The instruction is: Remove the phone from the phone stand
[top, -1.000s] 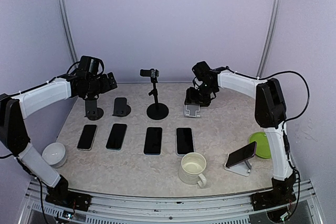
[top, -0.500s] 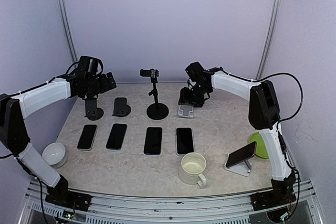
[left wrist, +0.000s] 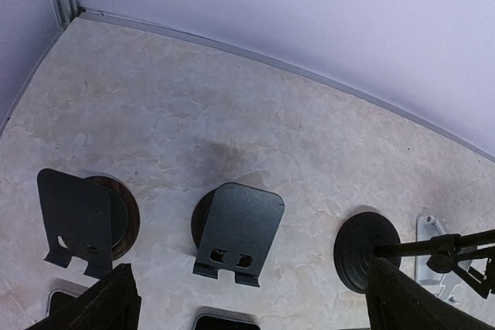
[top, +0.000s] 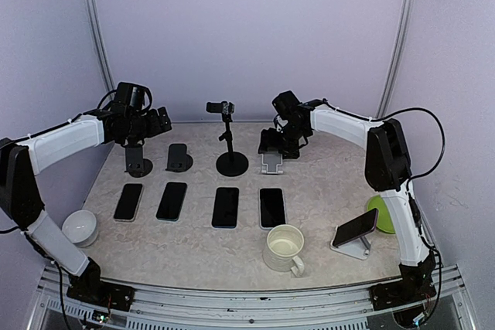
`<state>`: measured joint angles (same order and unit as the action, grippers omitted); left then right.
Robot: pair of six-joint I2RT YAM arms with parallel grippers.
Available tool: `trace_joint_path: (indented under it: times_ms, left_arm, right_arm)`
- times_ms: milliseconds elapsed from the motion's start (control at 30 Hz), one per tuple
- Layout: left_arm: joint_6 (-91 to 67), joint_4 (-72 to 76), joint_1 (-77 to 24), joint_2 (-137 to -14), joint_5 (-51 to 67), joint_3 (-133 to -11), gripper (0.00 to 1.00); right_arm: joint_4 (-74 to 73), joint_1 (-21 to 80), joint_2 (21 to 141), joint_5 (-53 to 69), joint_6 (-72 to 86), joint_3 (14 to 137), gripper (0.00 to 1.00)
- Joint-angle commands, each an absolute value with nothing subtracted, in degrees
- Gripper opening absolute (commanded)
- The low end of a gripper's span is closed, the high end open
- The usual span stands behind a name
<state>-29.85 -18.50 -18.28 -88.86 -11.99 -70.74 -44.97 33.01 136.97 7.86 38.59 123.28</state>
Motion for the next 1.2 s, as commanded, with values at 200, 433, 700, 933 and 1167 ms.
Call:
trace_joint_path:
  times_ms: [200,433,700,933,1167]
  left_arm:
    - [-22.5,-11.88,-18.29,-83.56,-4.31,-71.28,0.99]
    - [-12.6,-6.17,-22.81,-79.82,6.63,-71.17,0.99]
    - [-0.51,-4.0,-32.89,-79.71,19.47,-72.93,0.99]
    - [2.23,-5.1,-41.04,-83.45,13.18,-74.98,0.99]
    - [2.13,-3.43,-45.89,-87.68,9.59,-76.11,0.99]
  right_arm:
    - [-39.2,33.27,124.84,9.03,35.33,117.36,1.0]
    - [-36.24,31.96,113.61,9.69,33.3,106.43,1.0]
    - [-34.03,26.47,97.0,14.45,34.14,90.22,1.0]
    - [-44.29,23.93,83.07,11.34,38.34,80.82,0.99]
    - [-52.91,23.86,70.09,11.45,45.93,66.54,0.97]
